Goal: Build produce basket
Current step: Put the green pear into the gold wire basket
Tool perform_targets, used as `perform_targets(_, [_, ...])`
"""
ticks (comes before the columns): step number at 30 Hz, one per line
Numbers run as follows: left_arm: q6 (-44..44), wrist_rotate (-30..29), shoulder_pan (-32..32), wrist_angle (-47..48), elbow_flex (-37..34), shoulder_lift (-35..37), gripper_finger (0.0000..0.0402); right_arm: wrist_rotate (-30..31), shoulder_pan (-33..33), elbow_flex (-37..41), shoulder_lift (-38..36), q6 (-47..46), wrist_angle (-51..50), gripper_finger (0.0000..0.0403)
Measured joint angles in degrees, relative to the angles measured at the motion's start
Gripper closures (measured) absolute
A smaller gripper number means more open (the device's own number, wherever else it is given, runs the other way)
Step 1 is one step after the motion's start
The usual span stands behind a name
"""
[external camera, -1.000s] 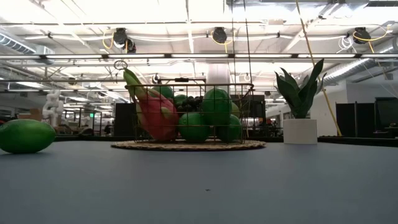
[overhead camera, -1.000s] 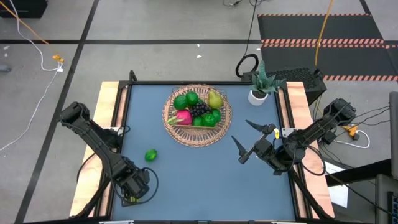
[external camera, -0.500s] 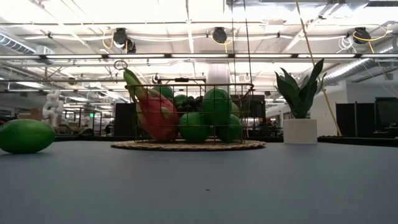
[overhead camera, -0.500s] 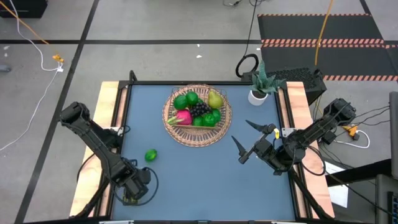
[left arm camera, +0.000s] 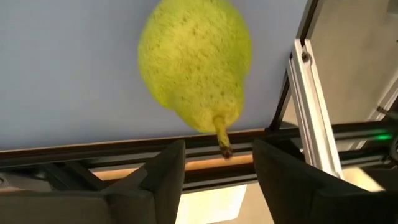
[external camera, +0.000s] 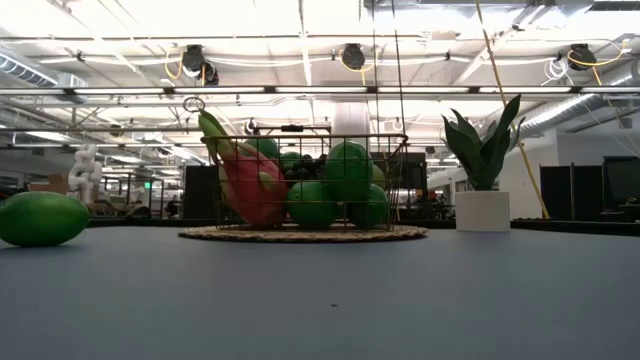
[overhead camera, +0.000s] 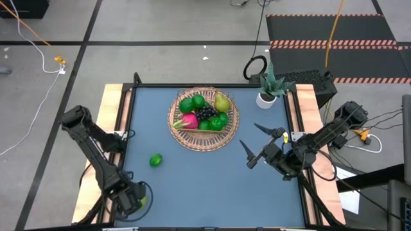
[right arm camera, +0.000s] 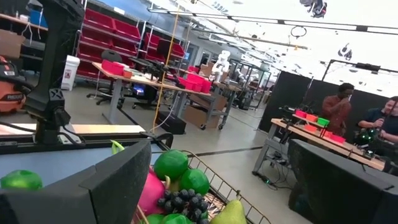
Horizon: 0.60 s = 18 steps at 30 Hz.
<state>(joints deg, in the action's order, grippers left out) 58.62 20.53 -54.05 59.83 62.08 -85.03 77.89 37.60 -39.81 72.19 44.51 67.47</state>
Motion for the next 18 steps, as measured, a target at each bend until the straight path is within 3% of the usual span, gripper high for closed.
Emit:
perform_targets(5, [-1.78, -0.73, -1.26, 0.00, 0.00, 0.00, 0.0248, -0.02, -0.04, 0.00, -0.17, 0.07, 0.02, 0.0028])
perform_targets(11, [-1.93, -6.69, -0.81, 0.27, 0.02, 0.00, 0.0291, -0.11, -0.08, 0.00, -0.18, -0.15, 0.16, 0.0028])
perform_targets(18, [-2.29, -8.90, -0.39, 0.45, 0.04, 0.04, 0.0303, -0.13, -0.06, 0.00, -0.18, -0.28, 0.88, 0.0028])
